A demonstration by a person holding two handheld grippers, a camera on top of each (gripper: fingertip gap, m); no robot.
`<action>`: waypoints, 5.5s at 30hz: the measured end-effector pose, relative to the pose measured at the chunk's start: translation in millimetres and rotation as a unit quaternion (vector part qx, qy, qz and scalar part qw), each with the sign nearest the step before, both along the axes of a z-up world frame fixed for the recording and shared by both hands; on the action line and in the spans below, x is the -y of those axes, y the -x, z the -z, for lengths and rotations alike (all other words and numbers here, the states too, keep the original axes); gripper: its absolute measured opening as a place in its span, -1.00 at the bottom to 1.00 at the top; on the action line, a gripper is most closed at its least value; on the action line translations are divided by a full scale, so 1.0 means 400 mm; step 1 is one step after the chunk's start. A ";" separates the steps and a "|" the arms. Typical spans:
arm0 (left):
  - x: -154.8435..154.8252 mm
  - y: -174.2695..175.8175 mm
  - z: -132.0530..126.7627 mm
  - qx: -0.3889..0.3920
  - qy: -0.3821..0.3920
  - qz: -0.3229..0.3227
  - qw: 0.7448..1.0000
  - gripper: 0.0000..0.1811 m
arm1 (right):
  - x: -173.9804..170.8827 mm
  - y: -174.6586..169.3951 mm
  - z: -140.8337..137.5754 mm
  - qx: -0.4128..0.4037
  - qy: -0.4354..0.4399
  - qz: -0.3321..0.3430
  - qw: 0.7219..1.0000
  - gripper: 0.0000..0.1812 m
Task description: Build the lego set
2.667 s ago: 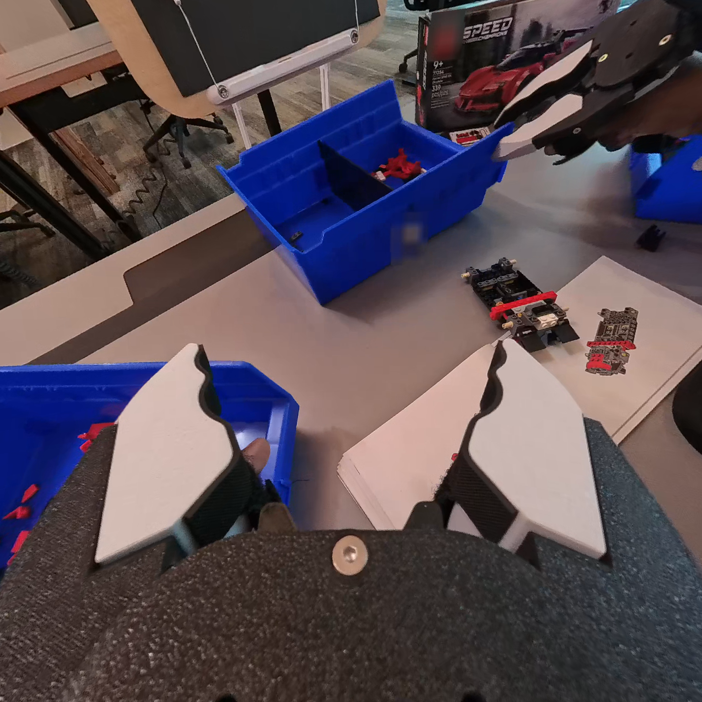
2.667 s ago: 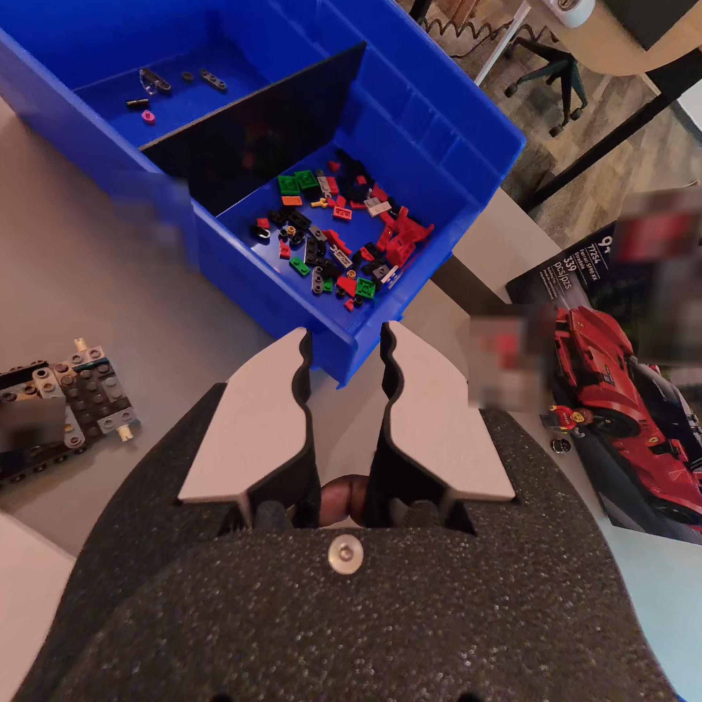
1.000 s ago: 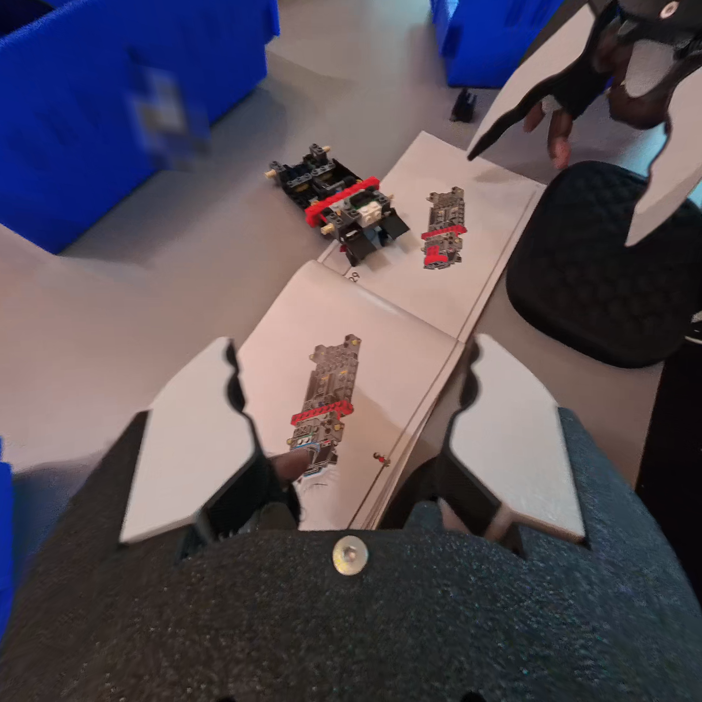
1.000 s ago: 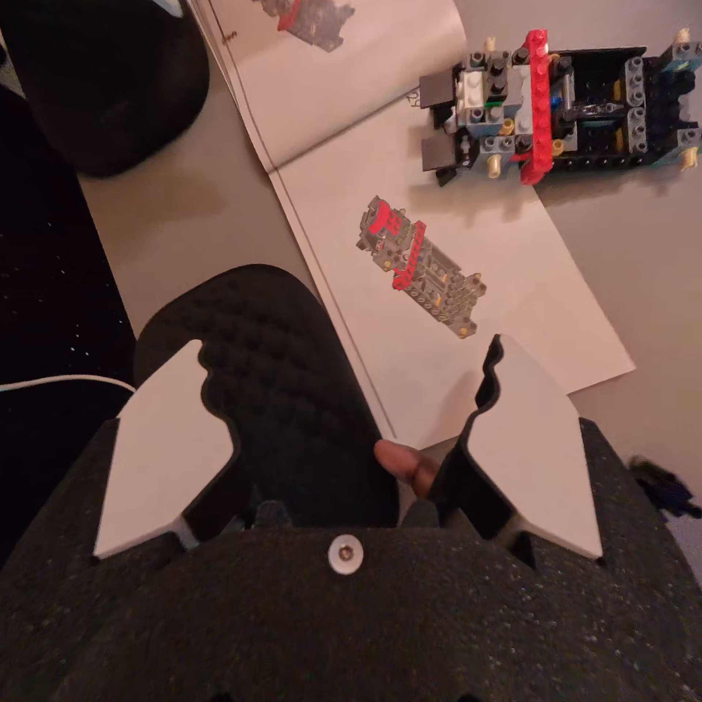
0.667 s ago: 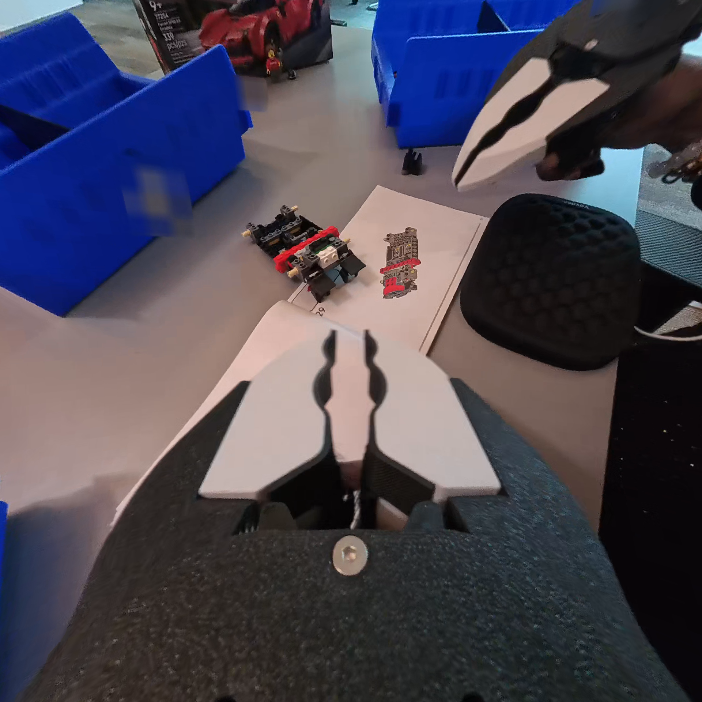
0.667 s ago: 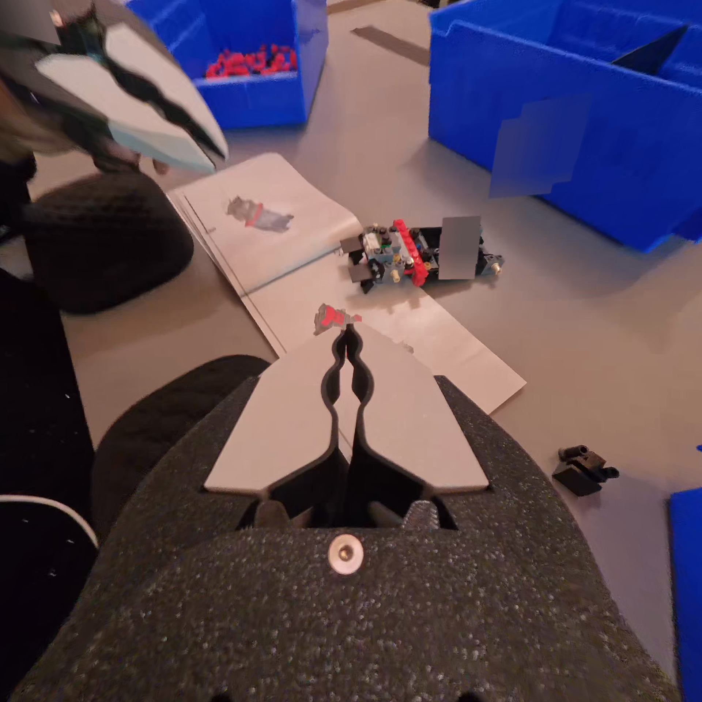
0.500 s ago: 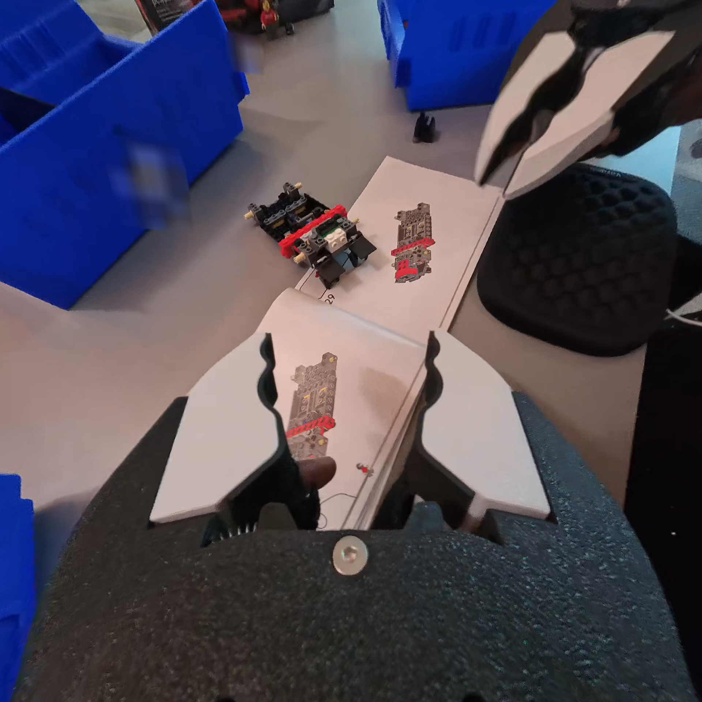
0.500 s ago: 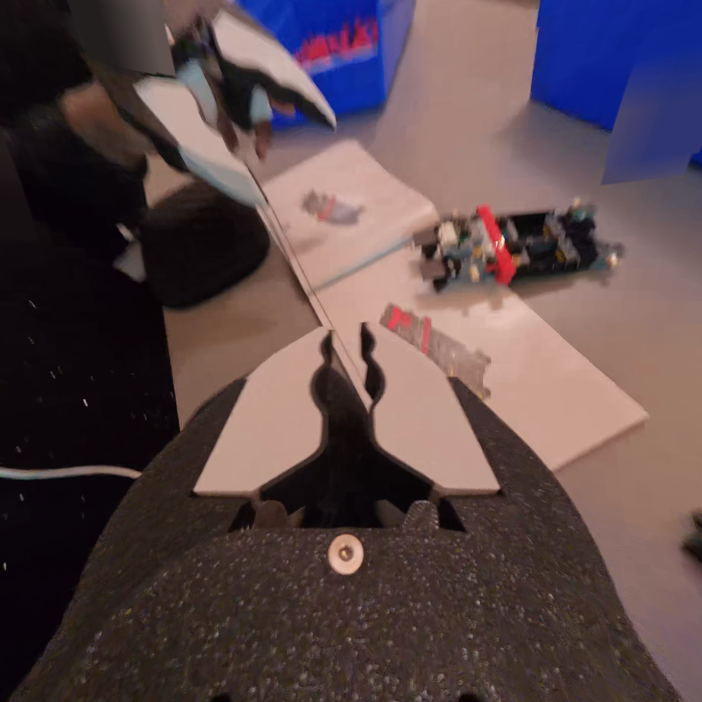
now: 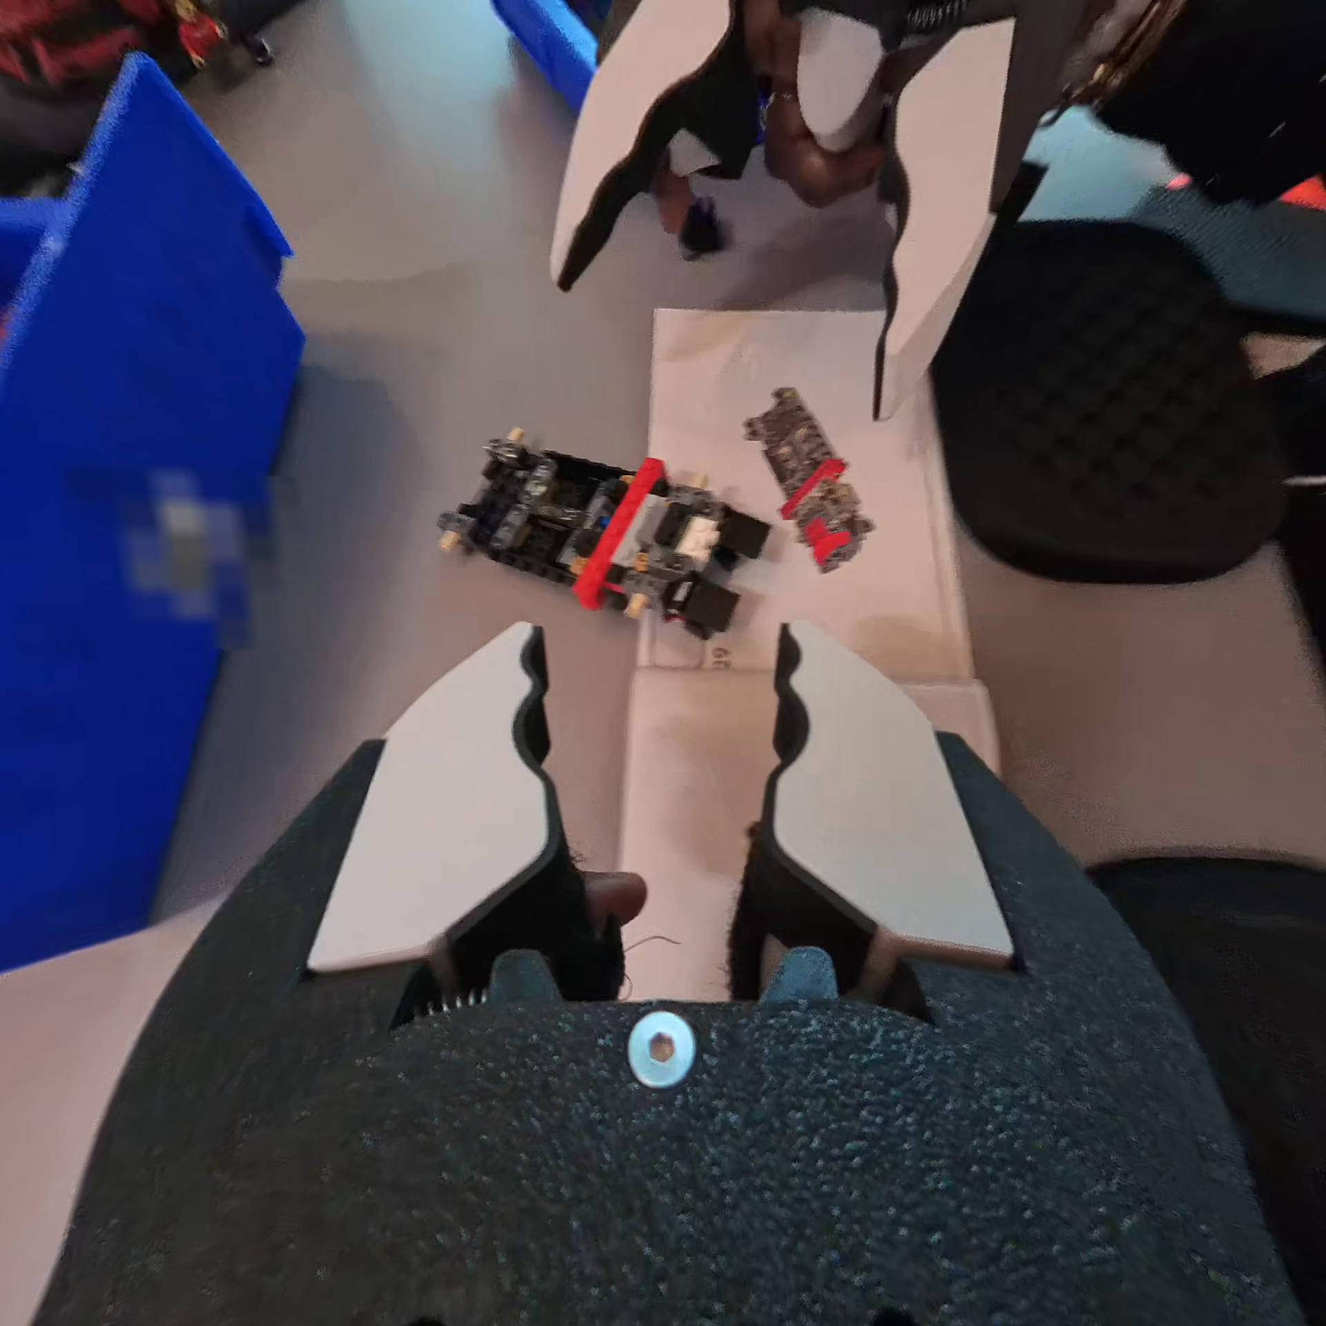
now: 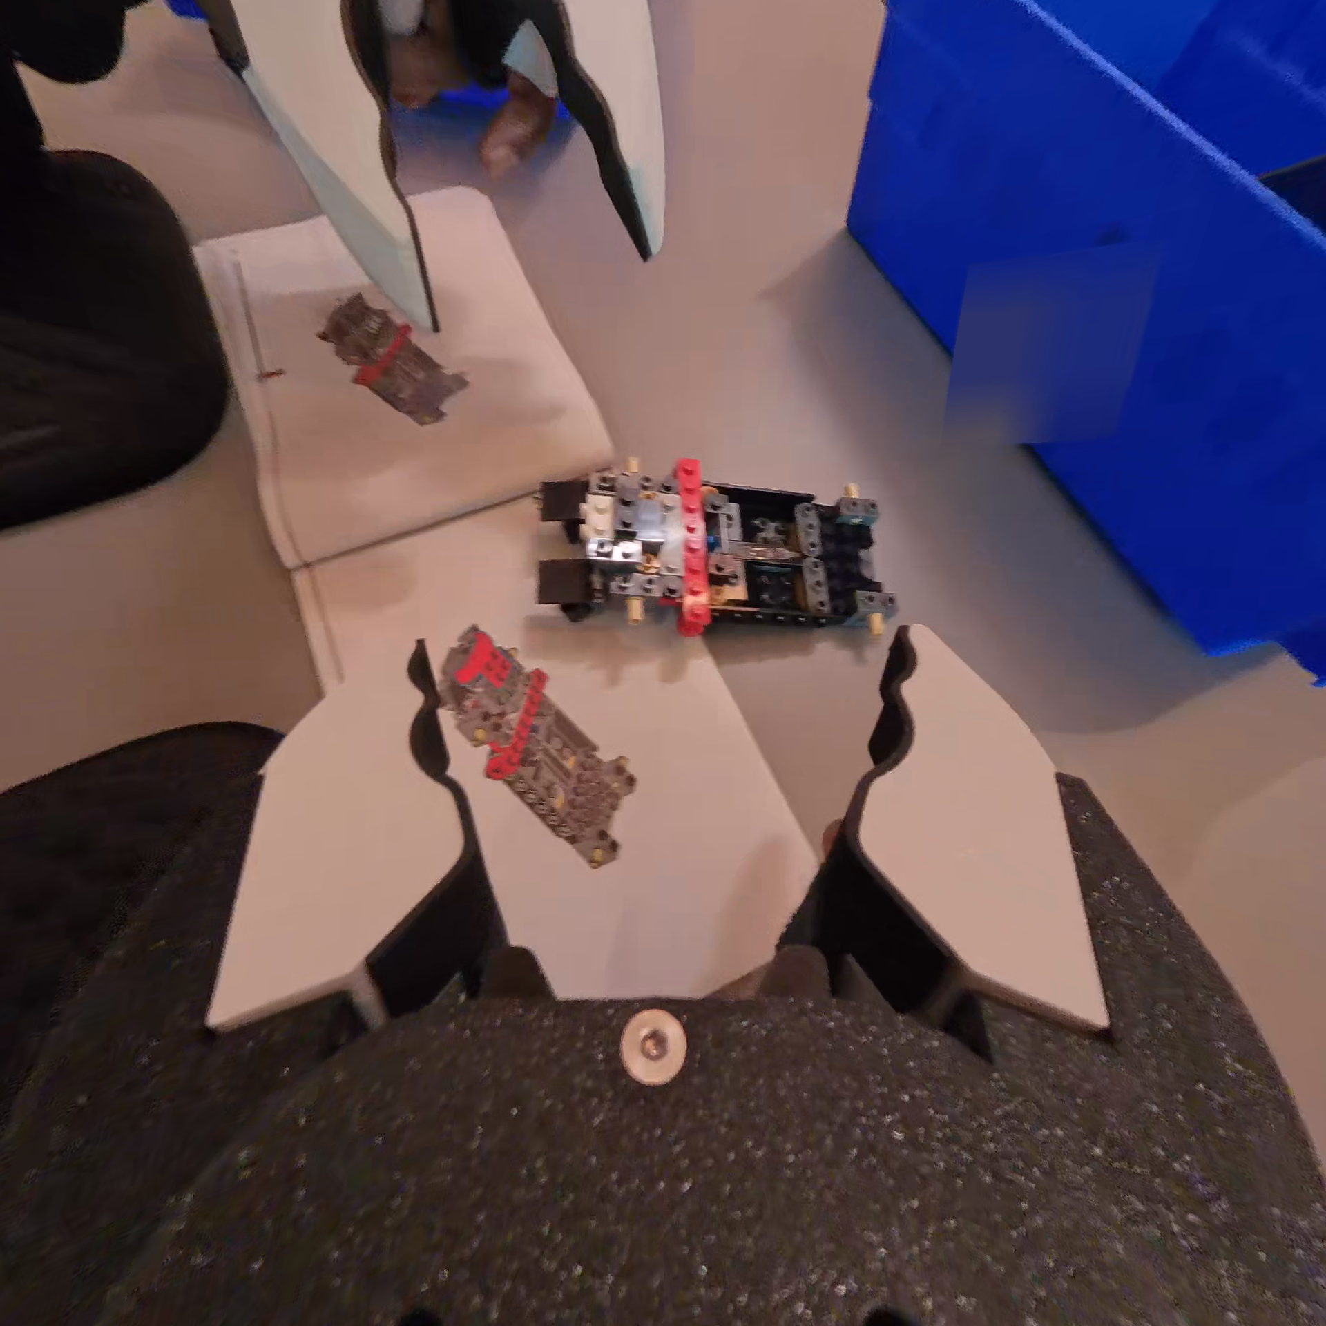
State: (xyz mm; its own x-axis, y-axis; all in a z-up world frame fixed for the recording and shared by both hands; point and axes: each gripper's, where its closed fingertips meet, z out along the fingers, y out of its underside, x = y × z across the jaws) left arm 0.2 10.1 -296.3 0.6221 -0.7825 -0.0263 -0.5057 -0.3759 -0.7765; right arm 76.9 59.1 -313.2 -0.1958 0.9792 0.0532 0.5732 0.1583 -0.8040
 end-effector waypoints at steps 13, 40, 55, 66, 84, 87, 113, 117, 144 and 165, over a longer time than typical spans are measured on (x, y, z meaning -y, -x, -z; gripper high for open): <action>-0.174 0.136 0.115 -0.387 -0.186 0.113 0.896 -0.73 | -0.063 0.015 0.086 0.034 -0.040 -0.032 0.998 -0.32; -0.157 0.001 0.160 -0.257 -0.229 0.233 0.909 -0.81 | -0.002 0.067 0.099 0.086 0.186 -0.107 0.973 -0.18; -0.106 0.029 0.140 -0.273 -0.208 0.189 0.920 -0.75 | -0.007 0.140 0.075 0.116 0.166 -0.199 0.959 -0.06; -0.007 0.136 -0.020 -0.151 -0.145 0.025 0.977 -0.18 | -0.021 0.013 -0.040 0.055 -0.003 -0.082 0.995 0.08; 0.179 0.090 -0.086 0.069 -0.144 -0.200 0.967 0.09 | 0.077 -0.062 -0.086 -0.070 -0.001 0.087 0.994 0.28; 0.187 0.082 -0.100 0.099 -0.154 -0.199 0.963 0.02 | 0.066 -0.065 -0.093 -0.079 -0.002 0.103 0.992 0.31; 0.226 -0.028 -0.091 0.120 -0.208 -0.111 0.964 -0.83 | -0.232 -0.287 0.116 0.064 0.005 0.397 0.916 -0.54; 0.235 0.006 -0.106 0.129 -0.226 -0.138 0.956 -0.69 | -0.232 -0.283 0.134 0.065 0.031 0.382 0.921 -0.76; 0.261 0.226 -0.056 -0.132 -0.244 -0.246 0.929 -0.98 | 0.233 0.176 -0.121 -0.101 0.194 -0.010 0.976 -0.77; 0.248 0.211 -0.019 0.004 -0.224 -0.232 0.947 -0.90 | 0.291 0.250 -0.006 -0.034 0.196 -0.032 0.979 -0.77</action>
